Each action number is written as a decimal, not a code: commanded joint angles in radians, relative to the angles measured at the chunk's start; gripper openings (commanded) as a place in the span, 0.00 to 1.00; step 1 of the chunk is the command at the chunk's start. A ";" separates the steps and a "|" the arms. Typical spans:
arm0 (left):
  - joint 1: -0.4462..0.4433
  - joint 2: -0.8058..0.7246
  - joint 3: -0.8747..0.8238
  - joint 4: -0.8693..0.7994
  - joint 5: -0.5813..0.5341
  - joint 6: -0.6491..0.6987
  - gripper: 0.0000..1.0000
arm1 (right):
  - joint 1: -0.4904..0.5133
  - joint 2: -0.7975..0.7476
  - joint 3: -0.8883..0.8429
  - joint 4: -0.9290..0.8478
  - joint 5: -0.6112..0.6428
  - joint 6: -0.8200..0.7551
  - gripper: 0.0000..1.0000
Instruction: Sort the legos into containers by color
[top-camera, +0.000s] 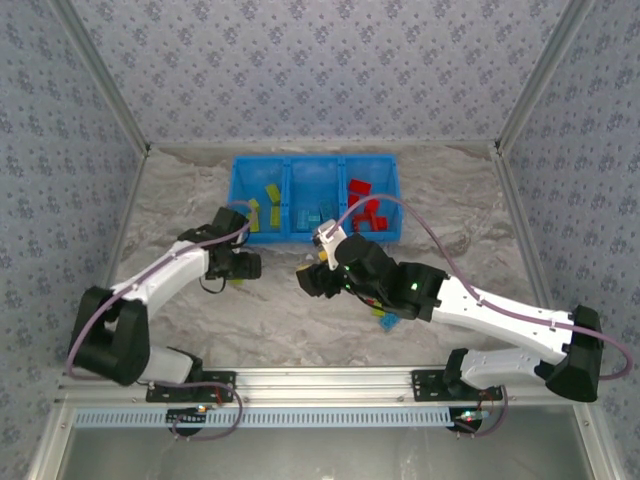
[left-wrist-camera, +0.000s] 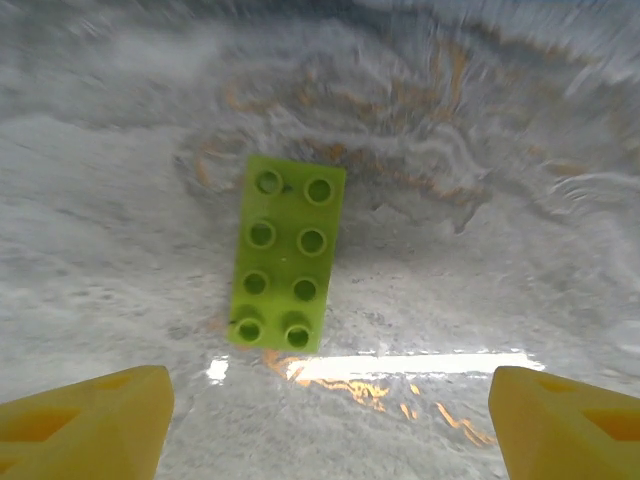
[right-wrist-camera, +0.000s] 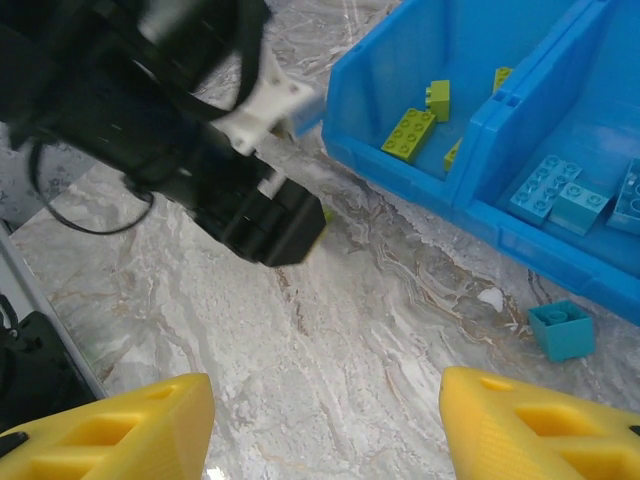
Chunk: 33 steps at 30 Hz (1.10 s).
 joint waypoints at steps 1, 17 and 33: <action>0.013 0.072 0.020 0.059 0.000 0.029 0.82 | 0.005 0.010 0.026 0.000 -0.030 0.017 0.64; 0.027 0.290 0.151 -0.029 -0.028 -0.008 0.57 | 0.012 0.008 0.015 -0.008 -0.031 0.032 0.64; 0.004 0.213 0.144 -0.077 -0.030 -0.062 0.26 | 0.008 -0.011 -0.003 0.012 -0.032 0.024 0.64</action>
